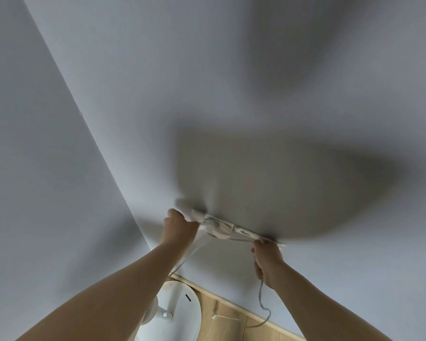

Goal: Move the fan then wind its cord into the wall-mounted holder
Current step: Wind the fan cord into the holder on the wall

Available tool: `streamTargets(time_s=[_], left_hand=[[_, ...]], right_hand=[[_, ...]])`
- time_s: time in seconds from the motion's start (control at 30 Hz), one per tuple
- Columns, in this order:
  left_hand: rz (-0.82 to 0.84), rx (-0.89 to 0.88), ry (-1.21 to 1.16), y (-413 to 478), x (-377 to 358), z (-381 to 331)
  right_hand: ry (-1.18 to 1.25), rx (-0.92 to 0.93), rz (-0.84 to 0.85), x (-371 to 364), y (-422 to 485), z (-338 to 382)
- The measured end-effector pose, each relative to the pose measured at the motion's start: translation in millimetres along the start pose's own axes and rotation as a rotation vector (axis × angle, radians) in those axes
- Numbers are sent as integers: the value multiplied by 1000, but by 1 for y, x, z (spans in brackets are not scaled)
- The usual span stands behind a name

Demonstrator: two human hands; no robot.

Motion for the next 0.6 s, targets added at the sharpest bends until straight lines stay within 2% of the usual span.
streamTargets(time_s=[0.07, 0.17, 0.4, 0.6], left_hand=[[-109, -169, 114, -4, 15, -16], [-74, -294, 184, -9, 19, -30], [87, -198, 180, -8, 24, -17], [158, -166, 325, -13, 36, -18]], right_hand=[[130, -8, 21, -2, -7, 3], [217, 0, -15, 1, -14, 4], [194, 148, -54, 15, -33, 21], [205, 268, -57, 17, -50, 43]])
Point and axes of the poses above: each hand's wrist, its own y-axis towards the middle knuckle, its own x-axis out of the back of the hand, z = x × y, the point moved 7 cm from there along y, towards the middle knuckle, and after that the axes turned 7 degrees about -x, right-handed, at the moved point
